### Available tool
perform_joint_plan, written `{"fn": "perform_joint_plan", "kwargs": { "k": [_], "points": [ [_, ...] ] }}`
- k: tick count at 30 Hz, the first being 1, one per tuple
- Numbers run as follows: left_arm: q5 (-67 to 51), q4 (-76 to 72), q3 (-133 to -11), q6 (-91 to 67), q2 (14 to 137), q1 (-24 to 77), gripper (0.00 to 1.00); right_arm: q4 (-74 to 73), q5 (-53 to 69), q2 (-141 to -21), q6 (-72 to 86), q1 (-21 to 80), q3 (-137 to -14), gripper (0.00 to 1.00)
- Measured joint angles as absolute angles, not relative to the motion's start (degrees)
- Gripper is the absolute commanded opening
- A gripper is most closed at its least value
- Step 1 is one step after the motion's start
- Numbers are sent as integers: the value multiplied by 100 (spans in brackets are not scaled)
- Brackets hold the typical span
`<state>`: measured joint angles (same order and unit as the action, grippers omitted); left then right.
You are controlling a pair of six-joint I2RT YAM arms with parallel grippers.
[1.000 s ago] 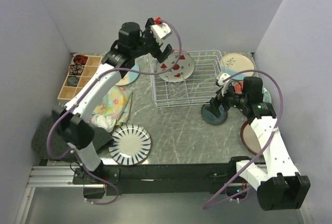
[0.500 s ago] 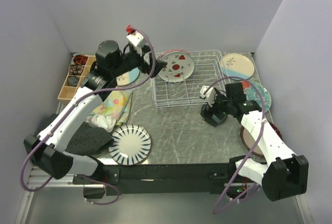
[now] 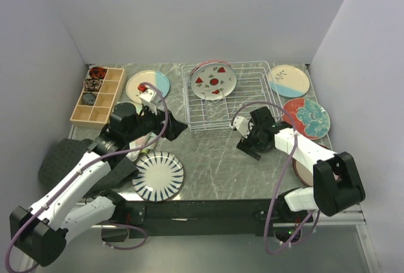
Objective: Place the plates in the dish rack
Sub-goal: Grab a plate with the right arm
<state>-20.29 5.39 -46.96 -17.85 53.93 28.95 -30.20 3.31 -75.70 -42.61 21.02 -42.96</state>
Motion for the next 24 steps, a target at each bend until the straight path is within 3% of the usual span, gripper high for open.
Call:
{"fn": "perform_joint_plan", "kwargs": {
  "k": [6,8,12,15,24],
  "points": [
    [-1800,569,-4237,-1922,5129,2895,99,-2987,-49,-7913,-4185,2123,-4294,100],
    [-1734,565,-4237,-1922,5070,2895,99,-2987,-43,-7913,-4187,2126,-4294,95],
    [-1702,556,-4237,-1935,5004,2895,100,-2989,-40,-8038,-4200,2158,-4294,62],
    [-1723,537,-4237,-1988,5004,2895,99,-3035,-43,-8333,-4178,2250,-4303,45],
    [-1892,353,-4178,-2379,5061,2895,99,-3129,-143,-8554,-4141,2528,-4436,15]
  ]
}}
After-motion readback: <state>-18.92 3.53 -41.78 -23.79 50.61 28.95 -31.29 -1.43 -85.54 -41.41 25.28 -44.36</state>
